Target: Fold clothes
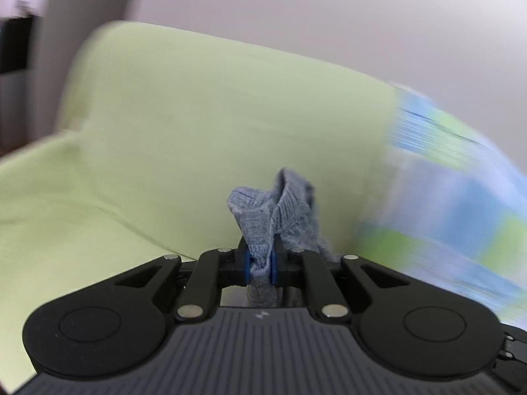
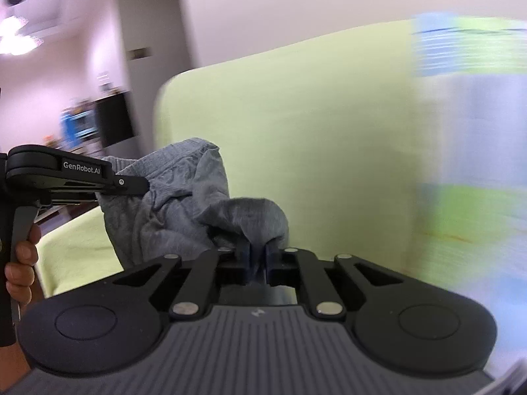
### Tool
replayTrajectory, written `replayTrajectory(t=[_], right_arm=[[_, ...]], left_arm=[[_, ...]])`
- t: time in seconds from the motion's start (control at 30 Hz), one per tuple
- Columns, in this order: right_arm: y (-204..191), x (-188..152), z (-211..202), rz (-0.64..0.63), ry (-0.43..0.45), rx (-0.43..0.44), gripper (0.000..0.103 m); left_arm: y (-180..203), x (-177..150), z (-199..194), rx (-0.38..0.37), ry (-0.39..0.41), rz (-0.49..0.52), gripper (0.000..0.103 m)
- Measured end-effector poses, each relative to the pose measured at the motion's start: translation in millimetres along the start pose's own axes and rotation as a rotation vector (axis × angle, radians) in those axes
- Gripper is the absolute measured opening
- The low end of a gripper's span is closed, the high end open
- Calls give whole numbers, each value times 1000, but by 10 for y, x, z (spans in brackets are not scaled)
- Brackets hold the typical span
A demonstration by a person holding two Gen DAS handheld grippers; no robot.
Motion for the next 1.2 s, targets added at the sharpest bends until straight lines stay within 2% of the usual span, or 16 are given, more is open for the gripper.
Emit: replayTrajectory(t=[0.1,0.17,0.2,0.23,0.27,0.3,0.37,0.43,0.53,0.67,0.83,0.9,1.0,1.07,1.13,1.2], right_arm=[[624,-208,-1069,55,-35,-169,5],[998,-429,-1729,90,-80,-296,5],[1191,-574,-2041,103,-120,-368,5],[1389,-783,-2289,115,-199,-440,9],[1584,-1016,-2499,126,-294,-509,19],[1778,-1248,-2713,137,-390,-577,40],[2052,-1635,-3050,202,-496,-610,41],[2301,-2006,-3370,277,-585,-621,41],[2490,-2368,-3674,358,-618,-566,41],[2576,-2547,-3465,409,-592,-469,41],[2928,-2512,-2816,376,-536,-399,40],[3092,-2445,-2411,321,-523,-380,40],[3333,-2408,-1897,221,-555,-358,40],[3490,-2445,-1577,159,-600,-341,43],[3629,-2507,-1369,133,-613,-330,60],[3731,-2627,-1232,190,-632,-204,58]], left_arm=[[846,-506,90,-134,-112,25,12],[1465,-994,220,-228,-227,38,27],[1744,-1274,312,-250,-296,50,46],[2053,-1661,441,-249,-394,76,47],[2255,-1973,520,-239,-475,101,47],[2430,-2253,574,-231,-545,125,47],[2633,-2658,527,-227,-608,171,47],[2709,-2941,411,-218,-630,245,47],[2614,-3106,350,-159,-645,335,47],[2424,-2930,812,-89,-608,414,47],[2510,-2912,1500,-125,-660,430,47],[2551,-2966,1736,-139,-690,436,47],[2561,-3029,1971,-169,-732,463,47],[2513,-3069,2080,-171,-768,478,47],[2478,-3100,2162,-175,-801,479,47],[2458,-3126,2216,-184,-822,480,47]])
Point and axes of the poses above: each gripper's, at about its wrist camera, not at the fingertips, and z roughly the way its jaws point, y to its right, x to its top, the point moved 2 cm from there along z, roughly the way its jaws point, and after that the axes turned 11 degrees about -z, right-handed, at the moved point
